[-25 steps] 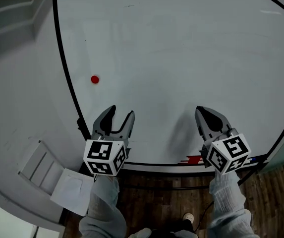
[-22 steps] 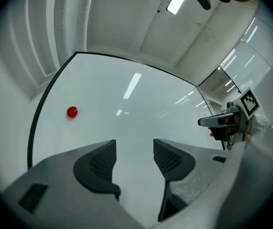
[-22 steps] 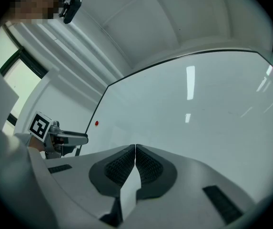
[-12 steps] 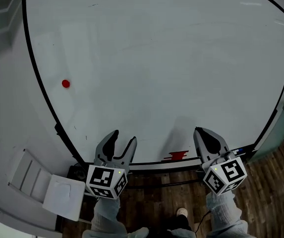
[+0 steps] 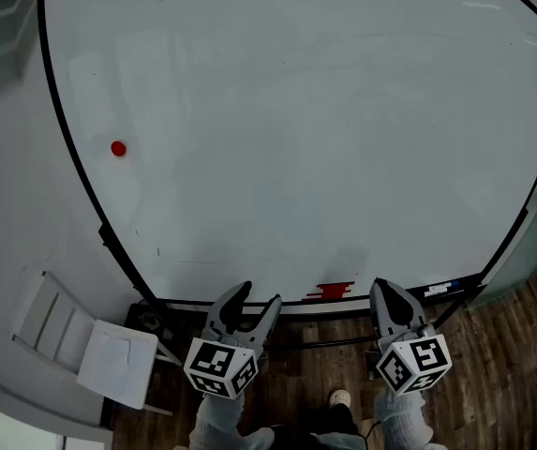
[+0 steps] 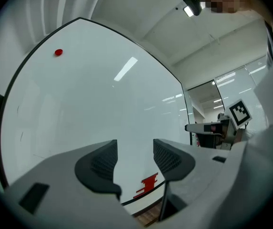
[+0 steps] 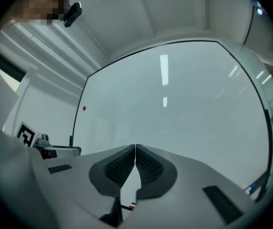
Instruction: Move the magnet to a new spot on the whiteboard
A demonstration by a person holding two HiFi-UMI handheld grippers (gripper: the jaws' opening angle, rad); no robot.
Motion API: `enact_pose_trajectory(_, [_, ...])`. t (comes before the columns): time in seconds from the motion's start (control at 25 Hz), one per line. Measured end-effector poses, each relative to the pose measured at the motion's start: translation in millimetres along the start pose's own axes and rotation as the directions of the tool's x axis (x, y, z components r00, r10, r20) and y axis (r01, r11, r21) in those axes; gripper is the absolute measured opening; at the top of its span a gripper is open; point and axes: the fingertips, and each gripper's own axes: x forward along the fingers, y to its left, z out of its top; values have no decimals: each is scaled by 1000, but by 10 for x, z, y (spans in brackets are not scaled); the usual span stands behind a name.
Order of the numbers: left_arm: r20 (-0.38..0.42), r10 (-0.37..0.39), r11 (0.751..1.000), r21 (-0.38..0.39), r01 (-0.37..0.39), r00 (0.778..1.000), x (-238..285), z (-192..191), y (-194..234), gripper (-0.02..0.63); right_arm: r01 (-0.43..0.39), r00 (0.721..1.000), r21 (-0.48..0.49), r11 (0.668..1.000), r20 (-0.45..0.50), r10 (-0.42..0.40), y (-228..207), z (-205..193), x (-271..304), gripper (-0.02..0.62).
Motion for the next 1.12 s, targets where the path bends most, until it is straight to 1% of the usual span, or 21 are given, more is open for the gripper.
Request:
enact_pose_trajectory(0.08, [-19, -5, 1000, -3, 5, 1000, -17, -95, -50, 238, 15, 1000, 54, 998, -3, -15, -11, -104, -41, 28])
enact_pose_trajectory(0.2, [-38, -14, 999, -37, 12, 999, -45, -226, -107, 212, 43, 999, 75, 996, -26, -42, -32, -270, -78, 28])
enact_pose_trajectory(0.32, [-76, -21, 998, -60, 16, 997, -69, -371, -154, 172, 65, 996, 73, 995, -62, -60, -64, -420, -124, 28])
enact_pose_trajectory(0.4, [-90, -23, 997, -70, 16, 996, -87, -447, -183, 109, 75, 994, 58, 995, -79, -71, -79, -483, -159, 28])
enact_pose_trajectory(0.44, [-95, -28, 997, -77, 20, 995, -92, -484, -202, 91, 79, 994, 54, 995, -85, -75, -85, -509, -173, 27])
enact_pose_trajectory(0.64, [-119, -41, 997, -77, 31, 992, -80, -606, -266, 30, 81, 991, 47, 996, -109, -75, -66, -625, -223, 28])
enact_pose_trajectory(0.8, [-144, -24, 998, -65, 15, 989, -87, -676, -233, 10, 60, 991, 52, 997, -119, -53, -10, -696, -241, 28])
enact_pose_trajectory(0.96, [-173, -14, 999, -40, 7, 985, -91, -741, -204, 9, 36, 990, 41, 999, -136, -30, 36, -743, -226, 27])
enact_pose_trajectory(1.12, [-178, -7, 1000, -17, 4, 984, -100, -752, -179, 9, 12, 988, 33, 999, -154, -7, 86, -783, -199, 26])
